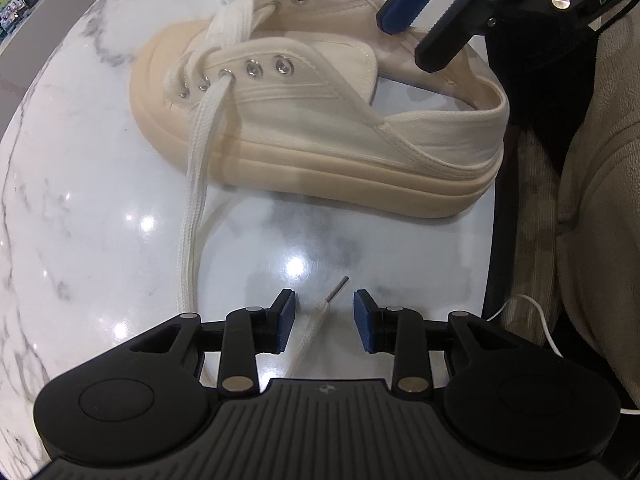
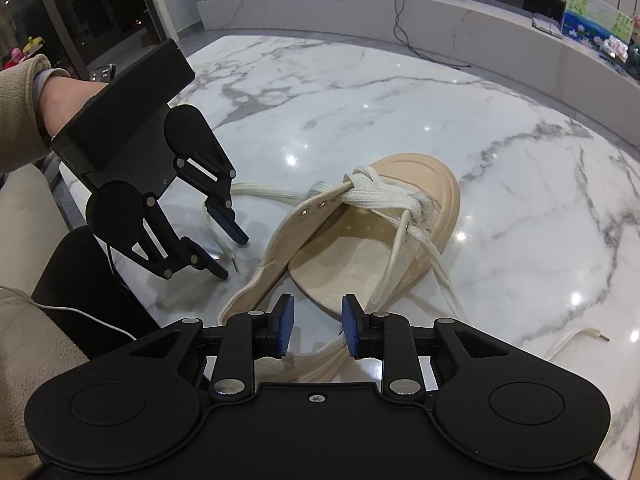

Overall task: Lace up shoes with both hands
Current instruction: 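Release the lace and move the left gripper back toward the lace tip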

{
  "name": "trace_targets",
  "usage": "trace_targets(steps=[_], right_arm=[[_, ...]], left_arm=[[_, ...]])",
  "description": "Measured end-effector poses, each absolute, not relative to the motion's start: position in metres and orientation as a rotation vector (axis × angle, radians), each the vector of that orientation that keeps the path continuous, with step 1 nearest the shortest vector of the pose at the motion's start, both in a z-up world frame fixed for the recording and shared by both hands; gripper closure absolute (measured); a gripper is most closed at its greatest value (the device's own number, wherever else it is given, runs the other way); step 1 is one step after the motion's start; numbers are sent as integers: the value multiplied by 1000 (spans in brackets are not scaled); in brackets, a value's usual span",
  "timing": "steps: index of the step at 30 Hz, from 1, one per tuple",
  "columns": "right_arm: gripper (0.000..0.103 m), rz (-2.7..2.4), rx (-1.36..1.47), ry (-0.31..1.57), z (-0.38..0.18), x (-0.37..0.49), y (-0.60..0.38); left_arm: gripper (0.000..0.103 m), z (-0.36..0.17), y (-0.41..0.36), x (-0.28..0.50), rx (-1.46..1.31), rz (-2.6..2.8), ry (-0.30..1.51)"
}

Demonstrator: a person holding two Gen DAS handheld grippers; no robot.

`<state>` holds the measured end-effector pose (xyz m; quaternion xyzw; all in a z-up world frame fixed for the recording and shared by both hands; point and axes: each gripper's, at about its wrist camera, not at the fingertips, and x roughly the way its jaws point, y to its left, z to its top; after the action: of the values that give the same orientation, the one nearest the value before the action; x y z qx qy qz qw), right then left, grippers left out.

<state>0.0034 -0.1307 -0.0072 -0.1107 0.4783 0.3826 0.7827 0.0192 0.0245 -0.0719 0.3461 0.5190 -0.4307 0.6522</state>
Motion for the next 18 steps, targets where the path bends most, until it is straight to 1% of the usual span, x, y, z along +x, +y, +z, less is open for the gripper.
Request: trace_targets(steps=[13,15,17,18], right_arm=[[78,813,-241,1018,-4,-2,-133],[77,811,-243,1017,-4,-3,-133],[77,810,-244,1015,-4,-4,-132],[77,809,-244,1014,-3,-4,-132]], left_arm=[[72,-72,30,21,737,-950,1154],[74,-71,29,19,738,-938,1154],[83,-70,27,16,739,-936,1154],[85,-70,26,15,738,-934,1155]])
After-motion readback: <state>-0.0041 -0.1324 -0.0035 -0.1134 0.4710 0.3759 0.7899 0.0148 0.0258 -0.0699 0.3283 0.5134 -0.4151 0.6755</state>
